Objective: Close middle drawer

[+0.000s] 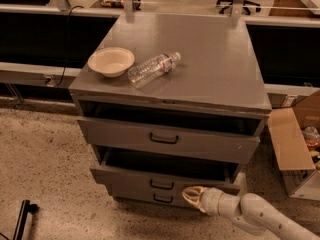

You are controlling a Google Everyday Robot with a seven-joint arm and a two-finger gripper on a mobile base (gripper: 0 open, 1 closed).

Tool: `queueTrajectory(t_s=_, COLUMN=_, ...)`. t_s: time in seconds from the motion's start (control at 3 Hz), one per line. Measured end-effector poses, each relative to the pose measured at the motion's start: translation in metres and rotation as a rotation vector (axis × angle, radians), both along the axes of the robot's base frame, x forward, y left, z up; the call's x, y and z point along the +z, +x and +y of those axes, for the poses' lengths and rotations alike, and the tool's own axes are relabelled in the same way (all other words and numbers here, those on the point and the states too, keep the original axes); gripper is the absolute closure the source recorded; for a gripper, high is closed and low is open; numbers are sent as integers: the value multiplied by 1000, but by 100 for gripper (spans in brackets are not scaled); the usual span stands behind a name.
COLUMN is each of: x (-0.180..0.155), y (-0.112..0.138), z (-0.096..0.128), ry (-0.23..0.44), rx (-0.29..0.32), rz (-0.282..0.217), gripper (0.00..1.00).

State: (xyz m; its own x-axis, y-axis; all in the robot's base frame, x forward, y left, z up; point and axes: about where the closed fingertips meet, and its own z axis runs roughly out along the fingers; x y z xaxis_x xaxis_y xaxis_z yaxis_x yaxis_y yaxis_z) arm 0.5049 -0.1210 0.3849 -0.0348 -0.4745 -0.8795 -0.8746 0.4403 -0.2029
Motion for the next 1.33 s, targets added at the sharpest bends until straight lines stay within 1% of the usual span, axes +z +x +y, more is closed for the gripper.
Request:
queueTrajectory(t_s=0.33, x=-2, y=22, z=-12, ry=-4, rx=-29, rz=-25, gripper=100)
queueTrajectory(t_s=0.67, x=-2, y=22, z=-12, ry=-4, rx=-29, rz=-25, gripper=100)
queueTrajectory(t_s=1.0, x=3, y=27, z=-17, ry=37, rx=-16, rz=-37, gripper=100)
queueTrajectory(t_s=1.33, x=5, y=18, z=-24, ry=81, rx=-1, rz=-45, gripper=100)
